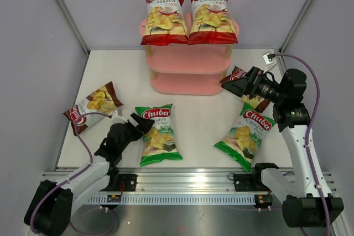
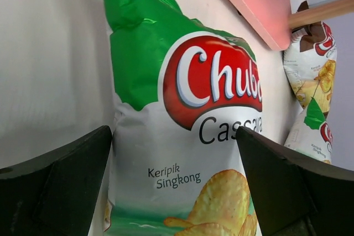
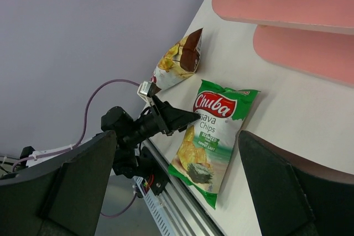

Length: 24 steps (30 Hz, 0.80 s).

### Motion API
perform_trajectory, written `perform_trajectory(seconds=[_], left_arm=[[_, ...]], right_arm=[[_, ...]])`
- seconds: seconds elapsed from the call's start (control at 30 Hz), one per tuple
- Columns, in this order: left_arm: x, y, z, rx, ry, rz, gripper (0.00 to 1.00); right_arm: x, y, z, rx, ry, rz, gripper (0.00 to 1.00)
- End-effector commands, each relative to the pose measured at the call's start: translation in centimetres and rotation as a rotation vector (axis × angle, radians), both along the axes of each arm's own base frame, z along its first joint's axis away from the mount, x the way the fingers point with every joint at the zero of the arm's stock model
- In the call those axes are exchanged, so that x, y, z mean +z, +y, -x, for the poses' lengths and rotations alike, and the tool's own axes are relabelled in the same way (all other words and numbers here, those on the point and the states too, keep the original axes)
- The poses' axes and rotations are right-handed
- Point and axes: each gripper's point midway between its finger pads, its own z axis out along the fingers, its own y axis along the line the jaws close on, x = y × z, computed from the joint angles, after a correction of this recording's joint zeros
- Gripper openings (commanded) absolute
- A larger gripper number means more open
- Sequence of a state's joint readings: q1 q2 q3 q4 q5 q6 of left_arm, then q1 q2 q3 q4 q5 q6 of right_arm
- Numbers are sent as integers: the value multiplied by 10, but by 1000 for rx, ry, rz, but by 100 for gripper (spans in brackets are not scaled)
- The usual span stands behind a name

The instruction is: Place and organize the chips bags onto the shelf

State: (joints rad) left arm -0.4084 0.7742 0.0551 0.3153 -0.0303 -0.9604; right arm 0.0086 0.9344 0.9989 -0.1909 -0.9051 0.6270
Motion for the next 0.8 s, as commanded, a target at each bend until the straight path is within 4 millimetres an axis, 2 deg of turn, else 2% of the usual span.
perform_trajectory(seconds=[0.0,0.07,0.13,0.2,0.23,0.3,0.33,0.37,0.43,0.47,0.5,0.53,0.57,0.63,0.67,0.7,0.77], left_arm=[[-2,-8,2,-60,-52,9,99],[-5,-8,-1,-55,-35,4,99],[-18,-7,1,-40,18,1,99],[-20,-8,-1,-36,25,9,98],[-25,-8,0,-29,44,10,92],[-22,-13,-1,-38,32,24,83],[-21,-14,-2,-37,34,37,64],[-19,-17,-2,-42,31,46,56],[-13,-21,-2,-41,28,75,45],[-9,-22,-2,-38,25,89,42],[-6,-17,-6,-1,17,89,40],[-10,-15,-2,16,50,95,36],[2,-13,-7,40,17,110,34],[2,-9,-4,76,49,114,28],[7,-7,-4,91,40,125,26],[23,-5,-8,109,-6,150,25],[29,-1,-6,132,-8,166,24]], right_arm=[[15,3,4,30,-64,-16,100],[15,3,4,29,-65,-15,99],[14,3,3,29,-62,-15,99],[14,3,3,29,-59,-15,99],[14,3,3,30,-59,-15,99],[11,3,2,30,-53,-15,99],[10,3,2,33,-51,-15,99],[7,3,2,31,-38,-19,99],[4,4,1,30,-32,-34,99],[-6,6,3,36,19,-69,99],[3,7,2,47,-36,-97,99],[3,10,8,63,34,-173,99],[-5,12,8,84,-1,-208,99],[-16,15,14,132,27,-267,99],[-35,17,12,138,107,-304,99],[-42,19,12,142,117,-304,99],[-62,38,13,161,140,-259,100]])
